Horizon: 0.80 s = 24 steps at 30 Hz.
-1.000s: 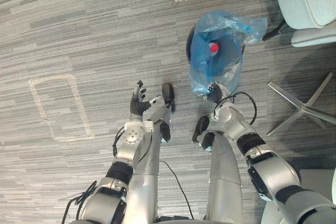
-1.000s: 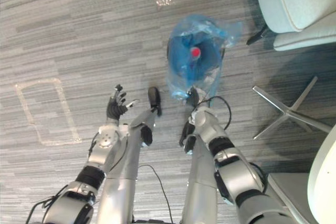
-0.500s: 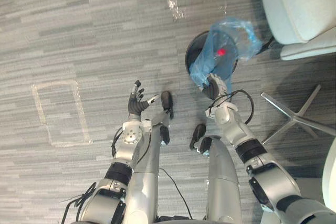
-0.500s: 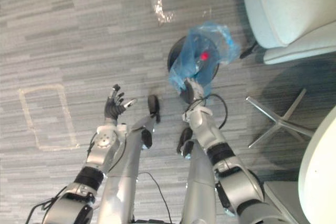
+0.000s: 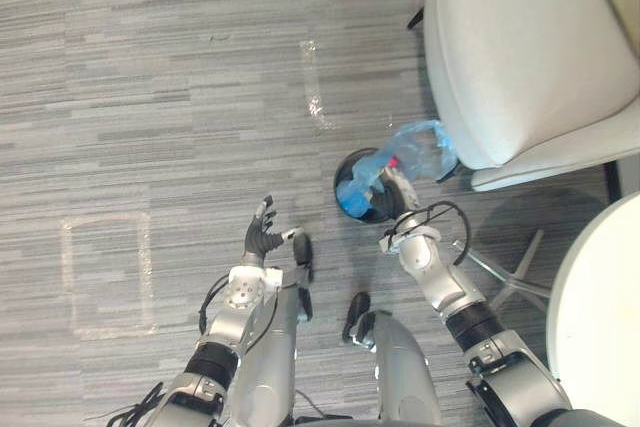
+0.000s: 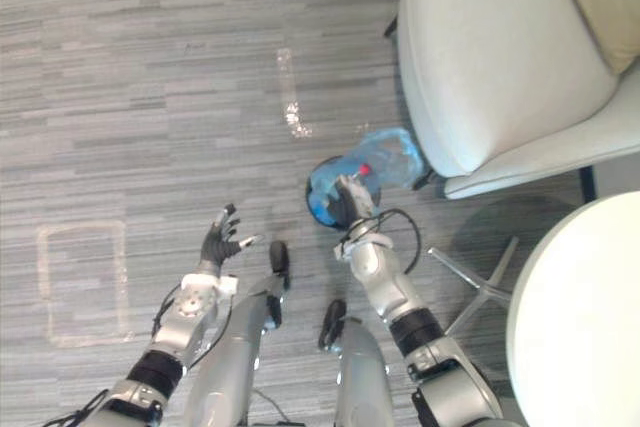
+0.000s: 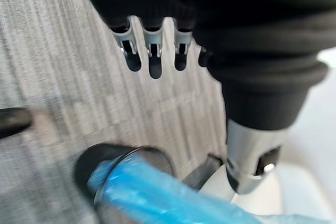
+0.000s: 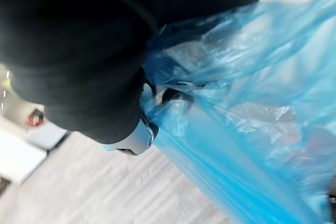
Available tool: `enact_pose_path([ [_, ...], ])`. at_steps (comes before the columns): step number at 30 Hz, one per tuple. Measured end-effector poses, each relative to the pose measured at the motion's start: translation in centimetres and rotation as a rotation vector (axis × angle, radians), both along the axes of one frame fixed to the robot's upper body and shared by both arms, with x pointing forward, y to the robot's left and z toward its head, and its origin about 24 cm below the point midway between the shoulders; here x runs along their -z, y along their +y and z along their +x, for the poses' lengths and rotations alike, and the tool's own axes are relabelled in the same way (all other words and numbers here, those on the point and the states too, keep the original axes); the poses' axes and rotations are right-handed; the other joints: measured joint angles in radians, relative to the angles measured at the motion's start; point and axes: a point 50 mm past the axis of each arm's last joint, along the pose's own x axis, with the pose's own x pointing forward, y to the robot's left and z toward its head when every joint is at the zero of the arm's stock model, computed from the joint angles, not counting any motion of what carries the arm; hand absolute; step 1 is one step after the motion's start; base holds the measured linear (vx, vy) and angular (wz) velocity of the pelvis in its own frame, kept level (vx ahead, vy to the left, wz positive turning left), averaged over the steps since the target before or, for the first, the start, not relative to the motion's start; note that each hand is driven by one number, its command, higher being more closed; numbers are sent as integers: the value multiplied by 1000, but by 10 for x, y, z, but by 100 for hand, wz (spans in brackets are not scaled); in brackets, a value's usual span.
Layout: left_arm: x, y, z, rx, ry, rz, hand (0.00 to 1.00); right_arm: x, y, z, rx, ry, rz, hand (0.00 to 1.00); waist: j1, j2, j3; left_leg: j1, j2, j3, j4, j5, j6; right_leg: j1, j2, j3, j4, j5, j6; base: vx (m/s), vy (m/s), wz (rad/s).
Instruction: Gather rubbish on tea table into small bin, then transfer packed bag to large trash can.
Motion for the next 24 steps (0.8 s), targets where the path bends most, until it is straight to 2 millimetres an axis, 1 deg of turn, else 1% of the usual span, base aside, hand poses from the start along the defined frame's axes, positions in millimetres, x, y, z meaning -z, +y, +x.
enact_pose_path([
  [1, 7, 1, -4, 15, 32, 17, 0, 8, 2, -2, -32, 38, -33, 100, -9, -9, -7, 43, -6, -3, -42, 23, 8, 38, 7, -1, -32, 9, 3, 139, -65, 3],
  [3, 12, 0, -8, 35, 53, 38, 0, 19, 3, -9, -82, 85, -80, 100, -12, -13, -16, 97, -11, -3, -78, 35, 10, 94, 13, -1, -73, 18, 5, 126, -44, -2],
  [5, 19, -2, -15, 66, 81, 48, 0, 35, 6, -20, -149, 153, -111, 100, -13, -20, -57, 148, -13, -3, -128, 45, 5, 144, 25, 2, -127, 34, 4, 150, -43, -9],
  [8, 24, -5, -20, 109, 103, 73, 0, 45, 16, -32, -255, 198, -148, 100, -18, -25, -107, 214, -15, -1, -207, 70, -4, 196, 38, 7, -183, 49, 2, 124, -58, -11],
  [9, 25, -9, -21, 132, 106, 82, 0, 51, 20, -38, -307, 232, -150, 100, -20, -26, -132, 261, -17, -3, -252, 85, -8, 236, 47, 9, -214, 57, 2, 80, -59, -4],
  [10, 25, -9, -21, 137, 107, 82, 0, 51, 20, -38, -315, 236, -153, 100, -21, -27, -134, 267, -17, -3, -252, 85, -8, 243, 48, 10, -219, 58, 1, 74, -65, -6],
  [11, 26, -11, -23, 151, 112, 83, 0, 54, 23, -42, -340, 252, -161, 100, -22, -31, -155, 274, -14, -3, -252, 84, -8, 255, 51, 14, -234, 63, 1, 52, -63, -7],
  [13, 27, -14, -24, 177, 117, 95, 0, 56, 26, -44, -381, 264, -185, 100, -26, -31, -171, 294, -12, -5, -252, 84, -9, 282, 57, 21, -259, 70, -1, 43, -70, -11],
  [15, 29, -18, -26, 200, 124, 102, 0, 58, 23, -47, -407, 277, -214, 100, -28, -29, -193, 306, -9, -9, -252, 84, -9, 302, 62, 31, -282, 80, -4, 16, -61, -14],
  [17, 32, -20, -30, 216, 135, 98, 0, 57, 17, -47, -415, 275, -246, 100, -30, -24, -212, 323, -1, -18, -253, 78, -17, 315, 70, 46, -306, 95, -4, -20, -40, -22],
  [20, 35, -22, -36, 238, 151, 97, 0, 51, 11, -49, -433, 257, -265, 100, -39, -17, -222, 345, 4, -37, -258, 75, -21, 351, 78, 49, -344, 115, -3, -47, -23, -11],
  [24, 43, -23, -45, 252, 184, 88, 0, 52, 12, -52, -444, 259, -259, 100, -39, -13, -227, 367, 4, -46, -259, 63, -37, 381, 79, 50, -365, 116, 0, -51, -6, 0],
])
